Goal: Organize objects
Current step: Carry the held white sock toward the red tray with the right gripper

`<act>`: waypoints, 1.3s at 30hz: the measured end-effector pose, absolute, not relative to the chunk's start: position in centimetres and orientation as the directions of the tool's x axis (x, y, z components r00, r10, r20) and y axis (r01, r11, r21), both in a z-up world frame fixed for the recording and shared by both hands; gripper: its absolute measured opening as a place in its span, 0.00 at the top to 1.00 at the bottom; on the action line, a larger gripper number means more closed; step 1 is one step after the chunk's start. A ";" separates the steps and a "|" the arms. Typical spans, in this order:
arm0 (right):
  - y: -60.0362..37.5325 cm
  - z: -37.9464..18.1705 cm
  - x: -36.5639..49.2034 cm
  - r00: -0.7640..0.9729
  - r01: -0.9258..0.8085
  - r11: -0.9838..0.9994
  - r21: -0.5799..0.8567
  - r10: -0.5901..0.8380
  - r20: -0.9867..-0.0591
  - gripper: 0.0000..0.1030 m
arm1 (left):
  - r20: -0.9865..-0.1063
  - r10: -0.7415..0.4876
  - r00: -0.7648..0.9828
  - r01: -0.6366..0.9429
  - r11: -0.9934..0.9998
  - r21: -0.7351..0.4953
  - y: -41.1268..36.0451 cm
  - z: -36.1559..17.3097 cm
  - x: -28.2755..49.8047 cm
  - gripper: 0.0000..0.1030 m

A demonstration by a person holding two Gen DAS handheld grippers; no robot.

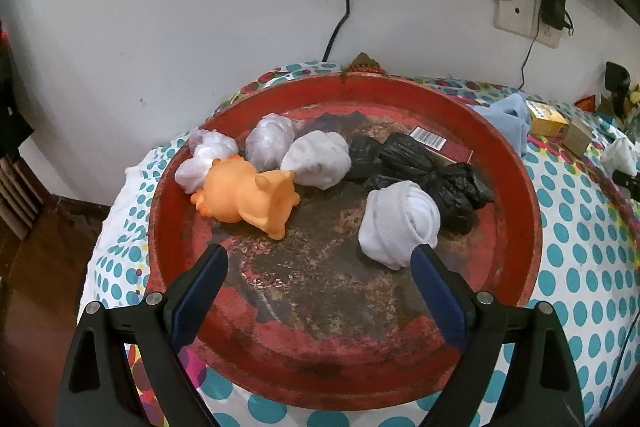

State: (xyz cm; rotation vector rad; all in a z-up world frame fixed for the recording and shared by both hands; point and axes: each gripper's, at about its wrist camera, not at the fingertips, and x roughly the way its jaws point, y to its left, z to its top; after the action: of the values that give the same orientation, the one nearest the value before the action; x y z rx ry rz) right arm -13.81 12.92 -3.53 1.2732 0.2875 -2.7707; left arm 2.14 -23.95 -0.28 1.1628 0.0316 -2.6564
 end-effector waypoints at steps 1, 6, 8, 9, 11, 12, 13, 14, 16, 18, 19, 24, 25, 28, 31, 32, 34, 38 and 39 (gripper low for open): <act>12.7 -3.3 -13.6 -0.653 0.160 -0.978 -0.134 -0.003 -0.758 0.70 | -0.727 -0.209 -0.654 0.230 -0.971 0.072 -24.1 -0.3 2.1 0.11; 10.1 -2.4 -12.7 -0.653 0.207 -0.970 -0.129 -0.039 -0.756 0.70 | -0.726 -0.211 -0.654 0.241 -0.968 0.065 -24.6 -0.2 2.2 0.11; 9.4 -2.0 -12.1 -0.654 0.228 -0.966 -0.121 -0.060 -0.754 0.70 | -0.726 -0.212 -0.654 0.246 -0.967 0.061 -24.8 -0.2 2.2 0.11; 9.0 -1.7 -11.8 -0.654 0.241 -0.963 -0.120 -0.070 -0.753 0.70 | -0.725 -0.213 -0.655 0.248 -0.967 0.060 -24.9 -0.1 2.3 0.11; 7.7 -1.5 -11.5 -0.653 0.262 -0.959 -0.113 -0.090 -0.752 0.70 | -0.723 -0.224 -0.654 0.255 -0.965 0.068 -25.0 -0.1 2.3 0.11; 6.9 -1.4 -11.3 -0.653 0.271 -0.956 -0.111 -0.098 -0.751 0.70 | -0.722 -0.227 -0.654 0.257 -0.964 0.070 -25.0 -0.2 2.3 0.11; 6.7 -1.0 -10.9 -0.652 0.282 -0.953 -0.108 -0.107 -0.751 0.70 | -0.722 -0.226 -0.654 0.259 -0.964 0.067 -25.1 -0.2 2.3 0.11; 6.2 -0.9 -10.7 -0.649 0.293 -0.951 -0.102 -0.119 -0.751 0.70 | -0.723 -0.224 -0.654 0.261 -0.963 0.062 -25.3 -0.2 2.3 0.11; 5.7 -0.5 -10.7 -0.642 0.311 -0.946 -0.089 -0.140 -0.754 0.70 | -0.724 -0.218 -0.654 0.268 -0.962 0.048 -25.6 -0.2 2.4 0.11; 5.6 -0.1 -10.7 -0.638 0.327 -0.941 -0.087 -0.152 -0.755 0.70 | -0.721 -0.219 -0.657 0.276 -0.960 0.040 -25.9 -0.1 2.5 0.11; 5.4 0.0 -10.7 -0.638 0.335 -0.938 -0.087 -0.157 -0.754 0.70 | -0.720 -0.219 -0.658 0.279 -0.960 0.037 -26.0 0.0 2.5 0.11; 3.7 1.1 -9.1 -0.631 0.383 -0.920 -0.083 -0.195 -0.751 0.69 | -0.719 -0.220 -0.659 0.293 -0.956 0.024 -26.5 0.1 2.5 0.11; 3.2 1.3 -8.9 -0.630 0.393 -0.916 -0.083 -0.203 -0.750 0.69 | -0.719 -0.222 -0.658 0.296 -0.955 0.023 -26.6 0.1 2.6 0.11; 1.7 1.8 -8.4 -0.625 0.426 -0.901 -0.081 -0.228 -0.747 0.70 | -0.717 -0.231 -0.658 0.300 -0.953 0.031 -26.7 0.1 2.6 0.11; 0.0 1.9 -8.2 -0.618 0.455 -0.888 -0.071 -0.257 -0.743 0.70 | -0.717 -0.230 -0.658 0.306 -0.952 0.025 -27.0 0.2 2.6 0.11; -1.6 1.9 -7.4 -0.614 0.463 -0.883 -0.068 -0.265 -0.743 0.70 | -0.717 -0.230 -0.658 0.307 -0.951 0.023 -27.2 0.1 2.7 0.11; -2.6 2.2 -7.0 -0.610 0.484 -0.872 -0.071 -0.278 -0.742 0.69 | -0.717 -0.238 -0.655 0.315 -0.949 0.026 -27.4 0.1 2.7 0.11; -4.7 2.2 -7.2 -0.590 0.524 -0.850 -0.056 -0.315 -0.743 0.70 | -0.716 -0.245 -0.654 0.327 -0.945 0.025 -27.8 0.1 2.8 0.11; -4.9 2.2 -7.2 -0.587 0.532 -0.845 -0.055 -0.322 -0.743 0.69 | -0.717 -0.243 -0.653 0.329 -0.944 0.020 -28.0 0.1 2.8 0.11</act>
State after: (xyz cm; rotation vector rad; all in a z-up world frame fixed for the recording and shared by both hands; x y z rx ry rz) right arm -7.24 -4.92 2.20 1.0496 0.3752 -2.4059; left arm 2.82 -27.96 0.14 1.1027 0.1594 -2.5966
